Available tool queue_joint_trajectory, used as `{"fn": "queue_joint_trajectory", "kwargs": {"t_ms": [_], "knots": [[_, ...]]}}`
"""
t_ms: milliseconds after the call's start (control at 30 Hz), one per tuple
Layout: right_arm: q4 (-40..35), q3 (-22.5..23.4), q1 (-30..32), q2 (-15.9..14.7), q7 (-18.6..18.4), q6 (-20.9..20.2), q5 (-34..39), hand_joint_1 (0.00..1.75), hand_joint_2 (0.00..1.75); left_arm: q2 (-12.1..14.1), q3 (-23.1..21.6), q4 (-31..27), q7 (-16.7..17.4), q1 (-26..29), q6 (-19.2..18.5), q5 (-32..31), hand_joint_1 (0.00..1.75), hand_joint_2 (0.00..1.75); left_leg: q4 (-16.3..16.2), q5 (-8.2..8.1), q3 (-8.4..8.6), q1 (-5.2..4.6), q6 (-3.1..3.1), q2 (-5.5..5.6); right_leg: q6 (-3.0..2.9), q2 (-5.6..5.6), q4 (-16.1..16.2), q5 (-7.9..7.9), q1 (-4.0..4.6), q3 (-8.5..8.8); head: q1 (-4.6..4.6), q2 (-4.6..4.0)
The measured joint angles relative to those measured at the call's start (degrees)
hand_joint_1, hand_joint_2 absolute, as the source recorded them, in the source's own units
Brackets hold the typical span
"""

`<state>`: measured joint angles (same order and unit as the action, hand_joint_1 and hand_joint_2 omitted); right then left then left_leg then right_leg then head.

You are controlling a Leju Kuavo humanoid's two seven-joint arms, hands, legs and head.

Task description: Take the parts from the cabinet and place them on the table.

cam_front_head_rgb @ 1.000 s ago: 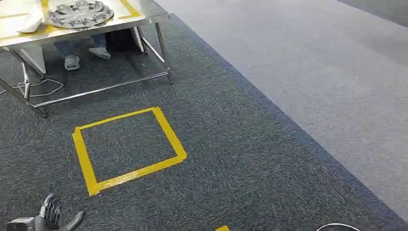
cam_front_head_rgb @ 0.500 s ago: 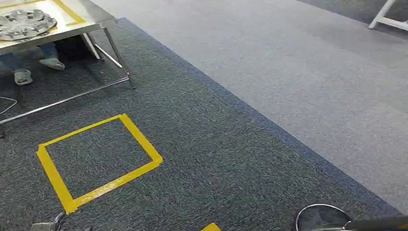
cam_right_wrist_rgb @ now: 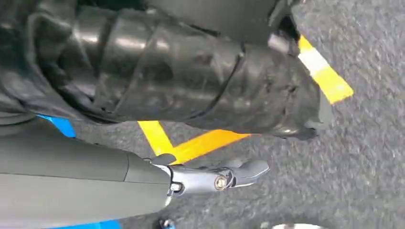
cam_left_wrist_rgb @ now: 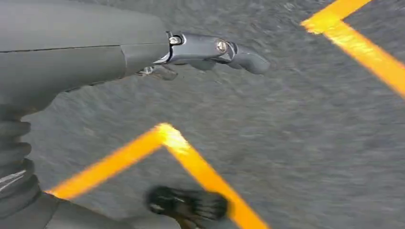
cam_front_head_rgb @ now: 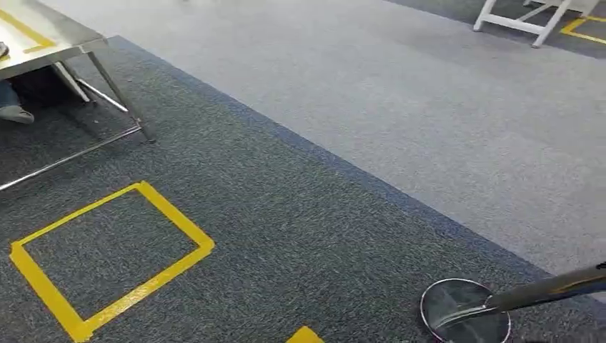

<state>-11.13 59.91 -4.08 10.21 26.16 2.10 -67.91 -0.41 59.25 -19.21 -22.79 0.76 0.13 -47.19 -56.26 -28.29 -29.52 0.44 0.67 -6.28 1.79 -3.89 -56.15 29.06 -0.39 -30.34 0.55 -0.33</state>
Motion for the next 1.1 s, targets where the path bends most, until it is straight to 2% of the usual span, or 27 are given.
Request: {"fn": "queue_joint_trajectory", "kwargs": {"t_ms": [67, 100, 133, 167, 200, 233, 267, 300, 367, 400, 433, 467, 533, 567, 600, 633, 667, 700, 733, 767, 800, 833, 900, 933, 967, 1000, 1100], "knots": [[0.00, -0.04, 0.17, -0.20, -0.55, 0.46, 0.00, 0.00, 0.00, 0.13, -0.29, 0.63, 0.92, -0.10, 0.48, -1.29, 0.00, 1.75, 0.20, -0.07, 0.41, 0.21, -0.63, -1.10, -0.58, 1.13, -0.03, 0.00, 0.21, -0.26, 0.00, 0.00], [0.00, -0.07, 0.23, -0.28, -0.76, 0.65, -0.09, 0.00, 0.00, 0.13, -0.57, 0.91, 1.28, -0.08, 0.78, -1.81, 0.00, 1.75, -0.04, -0.56, 0.31, 0.42, -1.07, -1.02, -1.18, 1.83, 0.47, -0.51, -0.25, 0.72, 0.02, 0.00], [0.00, -0.09, 0.26, -0.28, -0.79, 0.74, -0.13, 0.00, 0.00, 0.13, -0.61, 1.16, 1.37, -0.07, 0.87, -2.12, 0.00, 1.75, -1.55, -2.08, -0.07, 0.60, -1.36, 2.01, -1.48, 2.23, 0.56, -0.72, -0.27, 0.57, -0.22, 0.00], [0.00, -0.11, 0.16, -0.33, -1.05, 1.12, -0.15, 0.00, 0.00, 0.13, -0.68, 1.61, 1.46, 0.00, 1.02, -2.92, 0.00, 1.75, -4.96, -4.49, -1.40, 0.69, -1.38, 4.06, -1.86, 2.81, 0.52, -0.98, -0.25, 0.43, -0.48, 0.00], [0.00, -0.13, 0.03, -0.33, -1.29, 1.48, -0.20, 0.00, 0.00, 0.20, -0.77, 1.88, 1.72, 0.17, 1.29, -3.45, 0.00, 1.75, -9.89, -7.09, -3.44, 0.68, -1.40, 5.20, -1.95, 3.53, 0.52, -1.02, -0.20, 0.31, -0.70, 0.00], [0.00, -0.13, 0.05, -0.33, -1.55, 1.84, -0.26, 0.00, 0.00, 0.22, -0.87, 2.12, 1.75, 0.32, 1.37, -3.84, 0.00, 1.75, -14.65, -9.08, -5.47, 0.62, -1.44, 5.68, -1.97, 4.34, 0.50, -1.03, -0.10, 0.26, -0.88, 0.00], [0.00, -0.13, 0.12, -0.35, -1.99, 2.23, -0.26, 0.00, 0.00, 0.22, -0.92, 2.36, 1.75, 0.34, 1.46, -4.04, 0.00, 1.75, -18.09, -9.98, -7.05, 0.60, -1.40, 5.83, -1.97, 5.14, 0.45, -1.02, 0.00, 0.25, -1.01, 0.00], [0.00, -0.13, 0.25, -0.41, -2.27, 2.66, -0.26, 0.00, 0.00, 0.22, -0.92, 2.60, 1.75, 0.35, 1.46, -4.35, 0.00, 1.75, -18.39, -9.14, -7.32, 0.60, -1.26, 5.87, -1.97, 6.03, 0.35, -1.02, 0.07, 0.30, -1.01, 0.00], [0.00, -0.13, 0.21, -0.48, -3.04, 3.48, -0.33, 0.00, 0.00, 0.22, -1.05, 2.82, 1.70, 0.26, 1.55, -4.89, 0.00, 1.75, -11.64, -4.16, -4.66, 0.60, -0.85, 6.26, -1.92, 7.70, 0.00, -0.95, 0.13, 0.32, -1.01, 0.00], [0.00, -0.13, 0.12, -0.48, -3.49, 4.00, -0.35, 0.00, 0.00, 0.22, -1.31, 2.88, 1.70, 0.25, 1.79, -5.59, 0.00, 1.75, -6.21, -1.20, -2.41, 0.63, -0.56, 7.34, -1.81, 8.56, -0.18, -0.87, 0.13, 0.34, -1.03, 0.00], [0.00, -0.13, 0.11, -0.48, -3.83, 4.24, -0.37, 0.00, 0.00, 0.24, -1.58, 2.93, 1.70, 0.25, 1.88, -5.99, 0.00, 1.75, -2.48, 0.05, -1.12, 0.71, -0.27, 10.16, -1.68, 9.12, -0.33, -0.79, -0.02, 0.10, -1.01, 0.00], [0.00, -0.13, -0.13, -0.50, -4.11, 4.55, -0.44, 0.00, 0.00, 0.28, -1.88, 3.15, 1.70, 0.25, 1.90, -6.45, 0.00, 1.75, -1.36, -0.48, -0.79, 0.92, -0.09, 12.08, -1.26, 9.93, -0.91, -0.63, 0.31, -0.39, -0.94, 0.00], [0.00, -0.13, -0.01, -0.50, -4.41, 4.90, -0.48, 0.00, 0.00, 0.28, -2.34, 3.28, 1.72, 0.10, 2.05, -7.12, 0.00, 1.75, -1.39, -0.69, -0.88, 0.50, -0.04, 10.88, -0.34, 11.34, -0.81, -1.05, -0.34, -1.27, -1.09, 0.00], [0.00, -0.13, 0.16, -0.50, -4.44, 4.94, -0.52, 0.00, 0.00, 0.31, -2.54, 3.28, 1.72, 0.01, 2.16, -7.41, 0.00, 1.75, -1.42, -0.59, -0.92, 0.35, 0.20, 10.35, 0.11, 11.85, -0.60, -1.31, -0.53, -1.38, -1.11, 0.00], [0.00, -0.13, 0.27, -0.55, -4.50, 5.00, -0.52, 0.00, 0.00, 0.28, -2.80, 3.30, 1.72, -0.09, 2.16, -7.41, 0.00, 1.75, -0.64, -0.17, -0.70, 0.76, 0.81, 9.53, 0.44, 11.90, -0.78, -1.15, -0.40, -2.08, -1.07, 0.00], [0.00, -0.13, 0.38, -0.57, -4.52, 5.09, -0.52, 0.00, 0.00, 0.26, -3.02, 3.34, 1.70, -0.27, 2.16, -7.41, 0.00, 1.75, -0.32, 0.04, -0.49, 0.72, 1.11, 8.65, 0.50, 8.69, -1.88, -0.29, -0.27, -2.46, -1.03, 0.00], [0.00, -0.13, 0.17, -0.57, -4.66, 5.14, -0.52, 0.00, 0.00, 0.24, -3.21, 3.41, 1.66, -0.19, 2.16, -7.41, 0.00, 1.75, -0.22, 0.01, -0.51, 0.64, 1.48, 7.99, 0.66, 6.33, -4.56, 1.58, -0.16, -3.92, -0.33, 0.00], [0.00, -0.13, -0.14, -0.57, -4.85, 5.25, -0.50, 0.00, 0.00, 0.20, -3.30, 3.50, 1.64, -0.03, 2.14, -7.38, 0.00, 1.75, -0.23, -0.04, -0.55, 0.53, 1.55, 7.04, 0.91, 5.11, -9.15, 4.01, -0.20, -6.24, 0.09, 0.00], [0.00, -0.15, -0.32, -0.57, -5.05, 5.31, -0.50, 0.00, 0.00, 0.15, -3.32, 3.65, 1.64, 0.06, 2.14, -7.38, 0.00, 1.75, -0.24, -0.09, -0.56, 0.42, 1.64, 5.94, 1.17, 4.58, -14.12, 6.18, -0.29, -8.65, 0.07, 0.00], [0.00, -0.15, -0.27, -0.57, -5.07, 5.33, -0.52, 0.00, 0.00, 0.13, -3.34, 3.76, 1.64, 0.09, 2.03, -7.38, 0.00, 1.75, -0.26, -0.11, -0.59, 0.38, 1.65, 4.99, 1.37, 4.35, -18.01, 7.41, -0.34, -10.43, 0.07, 0.00], [0.00, -0.15, -0.08, -0.57, -5.25, 5.33, -0.52, 0.00, 0.00, 0.13, -3.37, 3.82, 1.64, 0.00, 1.96, -7.38, 0.00, 1.75, -0.27, -0.11, -0.64, 0.38, 1.64, 4.19, 1.48, 4.24, -19.12, 7.14, -0.43, -10.80, 0.07, 0.00], [0.00, -0.15, 0.15, -0.57, -5.31, 5.37, -0.50, 0.00, 0.00, 0.11, -3.37, 3.89, 1.64, -0.12, 1.94, -7.45, 0.00, 1.75, -0.28, -0.13, -0.63, 0.39, 1.62, 3.53, 1.55, 4.08, -17.20, 5.55, -0.52, -9.64, 0.09, 0.00], [0.00, -0.15, 0.23, -0.63, -5.31, 5.55, -0.50, 0.00, 0.00, -0.09, -3.37, 3.98, 1.64, -0.34, 1.94, -7.54, 0.00, 1.75, -0.37, -0.31, -0.34, 0.41, 1.34, 2.30, 1.53, 2.94, -7.45, 1.08, -0.68, -4.18, 0.09, 0.00], [0.00, -0.15, 0.08, -0.74, -5.31, 5.64, -0.50, 0.00, 0.00, -0.13, -3.37, 4.00, 1.64, -0.35, 1.94, -7.54, 0.00, 1.75, -0.49, -0.49, -0.12, 0.36, 1.04, 1.73, 1.42, 0.74, -2.07, -0.46, -0.67, -0.92, 0.11, 0.00], [0.00, -0.15, -0.17, -0.74, -5.31, 5.66, -0.50, 0.00, 0.00, -0.15, -3.39, 4.02, 1.64, -0.27, 1.94, -7.54, 0.00, 1.75, -0.63, -0.78, -0.11, -0.06, 0.56, 1.20, 1.06, -0.24, -0.82, 0.12, -0.30, -0.32, 0.18, 0.00], [0.00, -0.15, -0.19, -0.74, -5.29, 5.75, -0.52, 0.00, 0.00, -0.15, -3.39, 4.11, 1.64, -0.30, 1.94, -7.60, 0.00, 1.75, -0.69, -0.75, -0.06, -0.02, 0.15, 0.89, 0.46, 0.77, -0.70, -0.26, -0.28, -0.06, -0.13, 0.00], [0.00, -0.15, 0.23, -0.90, -5.33, 5.94, -0.50, 0.00, 0.00, -0.22, -3.39, 4.15, 1.72, -0.75, 1.92, -8.02, 0.00, 1.75, -0.41, -0.79, 0.55, 0.24, -0.81, -0.34, -0.50, 2.14, -0.59, -0.40, -0.10, -1.01, -0.13, 0.00]]}}
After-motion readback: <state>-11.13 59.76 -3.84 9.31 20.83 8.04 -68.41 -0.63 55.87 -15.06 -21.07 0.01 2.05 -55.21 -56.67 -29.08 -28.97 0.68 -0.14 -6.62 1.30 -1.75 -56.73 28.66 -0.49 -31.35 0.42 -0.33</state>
